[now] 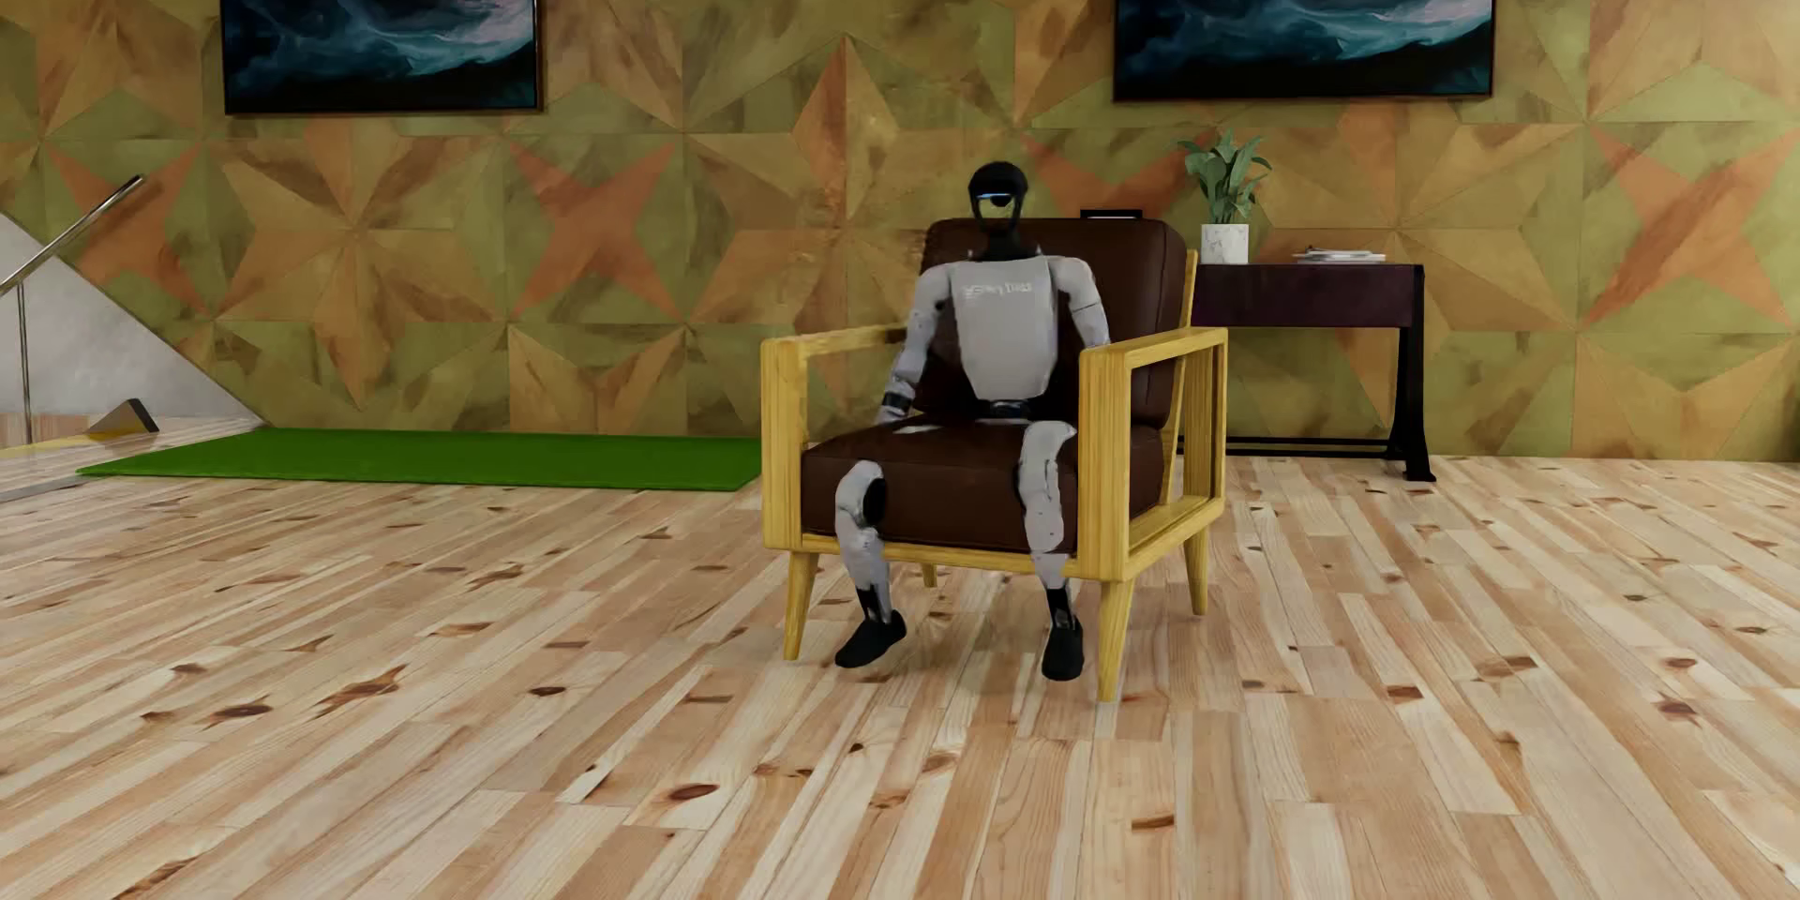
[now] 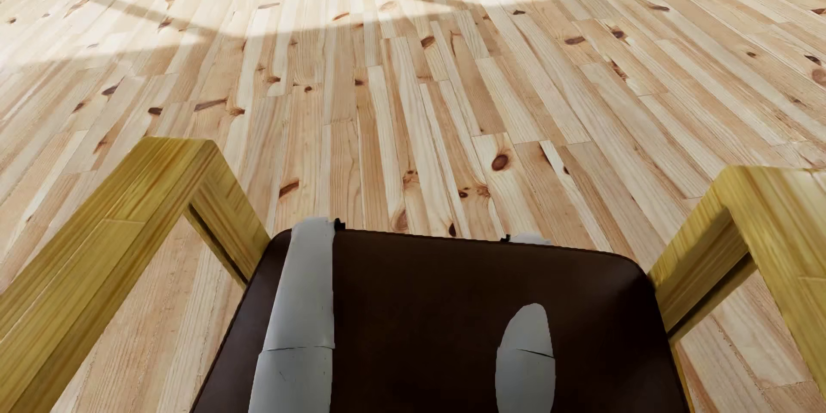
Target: Get up from the chair
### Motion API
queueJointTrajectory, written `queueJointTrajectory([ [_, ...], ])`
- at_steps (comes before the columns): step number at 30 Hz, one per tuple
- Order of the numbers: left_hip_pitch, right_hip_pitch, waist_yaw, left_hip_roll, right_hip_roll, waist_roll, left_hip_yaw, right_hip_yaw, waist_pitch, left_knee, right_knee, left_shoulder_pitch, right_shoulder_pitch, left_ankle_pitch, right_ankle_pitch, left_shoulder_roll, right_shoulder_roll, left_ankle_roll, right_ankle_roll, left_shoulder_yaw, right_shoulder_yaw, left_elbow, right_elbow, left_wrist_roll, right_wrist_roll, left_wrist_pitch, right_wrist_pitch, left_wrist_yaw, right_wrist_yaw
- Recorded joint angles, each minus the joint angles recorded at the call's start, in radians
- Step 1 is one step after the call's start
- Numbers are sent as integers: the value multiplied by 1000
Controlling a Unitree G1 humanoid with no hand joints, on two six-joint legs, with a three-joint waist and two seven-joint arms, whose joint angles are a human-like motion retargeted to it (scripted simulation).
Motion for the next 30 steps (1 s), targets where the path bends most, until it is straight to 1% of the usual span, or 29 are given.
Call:
queueJointTrajectory([
  [2, 6, 1, 1, -5, -1, 1, 1, 2, -2, -2, 1, 28, 32, 3, 1, -10, 6, 1, -1, 4, -18, -40, -59, 8, 22, -6, -6, -26, 7],
  [3, 11, 2, 1, -8, -3, 0, -1, 4, -2, -3, 2, 33, 39, 5, 1, -13, 2, -2, -1, 1, -16, -61, -90, 11, 21, -11, -15, -39, 10],
  [5, 18, 6, 1, -13, -2, 1, 0, 5, -3, -6, 2, 23, 31, 6, 3, -17, -8, 1, -3, -16, 4, -88, -135, 16, 1, -18, -31, -45, 36],
  [6, 21, 7, 0, -15, -1, 3, 0, 6, -3, -7, 2, 11, 18, 7, 4, -20, -13, 1, -4, -27, 17, -91, -143, 13, -9, -19, -37, -34, 35],
  [7, 23, 8, -1, -16, 2, 5, 1, 5, -3, -8, 1, -4, -2, 8, 5, -20, -13, 5, -6, -35, 33, -90, -139, 11, -28, -22, -42, -21, 18],
  [8, 25, 10, -2, -18, 3, 6, 2, 6, -1, -9, 1, -16, -17, 9, 5, -20, -15, 6, -7, -44, 42, -91, -134, 3, -22, -18, -39, -15, 18],
  [9, 28, 12, -3, -19, 4, 6, 2, 6, 1, -9, 2, -28, -33, 9, 6, -17, -14, 8, -8, -50, 48, -93, -125, 0, -22, -19, -36, -8, -4],
  [11, 33, 14, -5, -21, 4, 8, 2, 7, 7, -9, 2, -47, -57, 8, 5, -10, -15, 9, -7, -63, 54, -104, -111, -4, -9, -18, -28, -5, -17],
  [13, 36, 17, -6, -20, 3, 10, 3, 8, 17, -9, 3, -62, -77, 7, -1, -7, -15, 9, -6, -75, 62, -110, -97, -7, -14, -20, -26, 9, -40],
  [19, 0, -27, -10, -9, 13, 10, 2, 15, 73, -9, 8, -105, -100, -1, -38, -9, -23, -4, -14, -74, 59, -128, -102, -25, -9, -16, -24, 20, -44],
  [20, -17, -44, -10, -4, 16, 10, 1, 19, 84, -7, 11, -109, -97, -4, -43, -3, -29, -8, -13, -69, 51, -148, -124, -28, 1, -15, -21, 18, -40],
  [22, -60, -89, -12, 3, 23, 9, -4, 27, 100, 0, 16, -106, -59, -13, -49, 15, -56, -15, -11, -54, 5, -215, -239, -39, 24, -16, -27, 8, -7],
  [23, -91, -121, -13, 7, 25, 7, -8, 33, 104, 5, 21, -97, -30, -18, -51, 33, -78, -22, -8, -35, -26, -272, -328, -59, 44, -19, -30, 20, -9],
  [24, -122, -152, -13, 13, 31, 7, -14, 39, 108, 12, 26, -78, 11, -24, -53, 52, -106, -28, -4, -8, -59, -348, -447, -90, 54, -20, -34, 43, -20],
  [25, -156, -187, -14, 21, 38, 4, -19, 45, 110, 20, 32, -51, 54, -29, -53, 74, -136, -36, -4, 27, -91, -447, -583, -126, 56, -25, -43, 81, -45],
  [26, -188, -220, -16, 29, 46, 0, -26, 51, 114, 29, 39, -22, 93, -35, -52, 99, -165, -46, -3, 61, -116, -564, -721, -175, 69, -30, -50, 146, -94],
  [27, -222, -258, -17, 40, 54, -4, -32, 57, 118, 37, 45, 3, 118, -40, -43, 122, -197, -57, -2, 98, -127, -695, -856, -216, 78, -49, -57, 228, -176],
  [28, -256, -294, -18, 49, 57, -10, -38, 64, 124, 45, 51, 20, 130, -44, -34, 147, -229, -68, 4, 127, -134, -838, -983, -237, 46, -77, -66, 322, -284],
  [29, -289, -329, -18, 57, 61, -16, -46, 69, 135, 53, 58, 22, 129, -50, -31, 180, -268, -80, 7, 148, -129, -980, -1088, -251, 31, -113, -83, 415, -398],
  [30, -320, -361, -17, 59, 60, -23, -49, 74, 151, 57, 64, 3, 106, -54, -35, 224, -314, -89, 10, 157, -117, -1116, -1179, -251, 17, -146, -99, 495, -508],
])
